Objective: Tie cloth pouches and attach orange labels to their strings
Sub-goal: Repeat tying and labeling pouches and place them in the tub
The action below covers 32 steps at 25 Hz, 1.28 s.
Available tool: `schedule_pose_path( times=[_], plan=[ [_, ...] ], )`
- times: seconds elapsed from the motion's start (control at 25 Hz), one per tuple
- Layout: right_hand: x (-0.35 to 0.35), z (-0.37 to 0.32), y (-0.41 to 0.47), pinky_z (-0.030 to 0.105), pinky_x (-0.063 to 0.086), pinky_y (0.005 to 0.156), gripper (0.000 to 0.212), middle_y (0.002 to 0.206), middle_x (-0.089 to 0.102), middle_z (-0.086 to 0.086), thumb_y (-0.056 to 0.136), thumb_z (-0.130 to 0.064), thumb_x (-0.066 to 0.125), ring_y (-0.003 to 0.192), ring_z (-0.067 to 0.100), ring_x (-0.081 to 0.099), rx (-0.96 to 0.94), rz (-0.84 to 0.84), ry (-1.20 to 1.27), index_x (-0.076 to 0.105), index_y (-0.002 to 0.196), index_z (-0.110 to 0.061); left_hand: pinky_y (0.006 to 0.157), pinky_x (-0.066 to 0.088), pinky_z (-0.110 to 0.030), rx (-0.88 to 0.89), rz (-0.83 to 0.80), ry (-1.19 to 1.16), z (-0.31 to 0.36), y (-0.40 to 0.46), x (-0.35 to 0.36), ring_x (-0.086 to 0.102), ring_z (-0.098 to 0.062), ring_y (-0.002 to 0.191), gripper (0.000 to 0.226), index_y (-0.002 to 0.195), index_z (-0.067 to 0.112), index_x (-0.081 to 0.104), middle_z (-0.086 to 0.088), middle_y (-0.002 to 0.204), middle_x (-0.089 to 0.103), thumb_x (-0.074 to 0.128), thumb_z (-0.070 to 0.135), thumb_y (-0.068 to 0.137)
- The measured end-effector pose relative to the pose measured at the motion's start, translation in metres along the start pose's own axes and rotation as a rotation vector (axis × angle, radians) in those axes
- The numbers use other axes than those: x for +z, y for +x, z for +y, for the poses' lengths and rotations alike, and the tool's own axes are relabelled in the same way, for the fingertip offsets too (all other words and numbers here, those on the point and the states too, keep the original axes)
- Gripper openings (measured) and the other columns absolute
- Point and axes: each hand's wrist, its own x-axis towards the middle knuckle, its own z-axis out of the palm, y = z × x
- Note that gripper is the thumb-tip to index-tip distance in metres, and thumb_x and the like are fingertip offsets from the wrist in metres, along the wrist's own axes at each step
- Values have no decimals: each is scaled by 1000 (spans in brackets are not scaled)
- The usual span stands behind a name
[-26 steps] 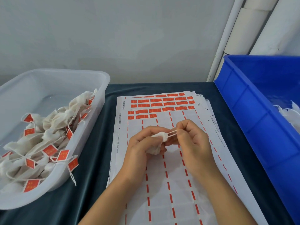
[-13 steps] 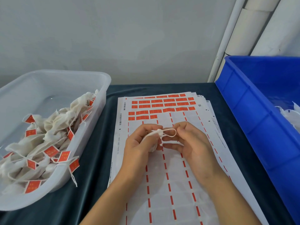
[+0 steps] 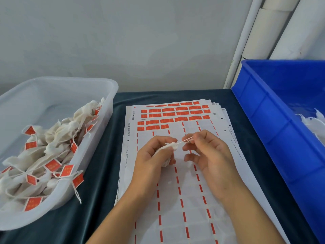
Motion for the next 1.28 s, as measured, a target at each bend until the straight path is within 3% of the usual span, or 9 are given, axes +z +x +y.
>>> schedule_pose_path(
  times=[0.16,0.52,0.68,0.88,1.0,1.12,1.28],
  plan=[
    [-2,-7,-1,24,54,51,25,101,74,17,101,-31,57,67,20,71,74,-75,341,75,88,-20,67,52,-17,55,-83,15,6,-3,3,61,-10,69,16,97,29,75,-7,78,68,63,35,90],
    [-5,-8,2,26,61,57,18,81,72,13,85,-19,65,68,17,74,173,94,647,78,88,-7,66,50,-20,66,-144,55,3,0,3,58,-9,65,8,97,27,77,-1,71,64,68,26,98],
    [-11,-12,3,25,61,58,22,86,75,14,88,-17,64,70,16,76,186,197,679,83,79,-10,68,50,-22,43,-180,116,0,-1,7,56,-8,65,16,101,29,76,4,70,62,63,20,105],
    [-10,-14,0,23,59,53,18,79,71,10,87,-23,66,60,13,70,151,130,595,80,88,-12,68,51,-20,59,-209,168,0,-2,4,57,-6,66,15,104,39,74,5,71,63,60,41,98],
    [-9,-16,-1,25,57,51,18,79,71,8,92,-27,63,56,14,67,112,39,458,78,89,-18,74,53,-22,81,-199,251,-2,-2,2,64,1,76,22,107,47,75,12,86,72,59,55,95],
    [-9,-17,-2,23,56,51,18,77,69,7,91,-26,63,56,11,64,106,18,479,76,82,-17,76,51,-19,108,-184,280,-2,-1,5,68,5,88,15,100,49,76,25,104,75,62,44,102],
    [-12,-15,-2,18,55,50,15,76,68,8,88,-23,66,53,9,62,108,73,517,77,85,-14,71,53,-12,100,-185,241,0,-1,4,65,0,71,17,95,43,78,14,93,75,63,42,102]
  ],
)
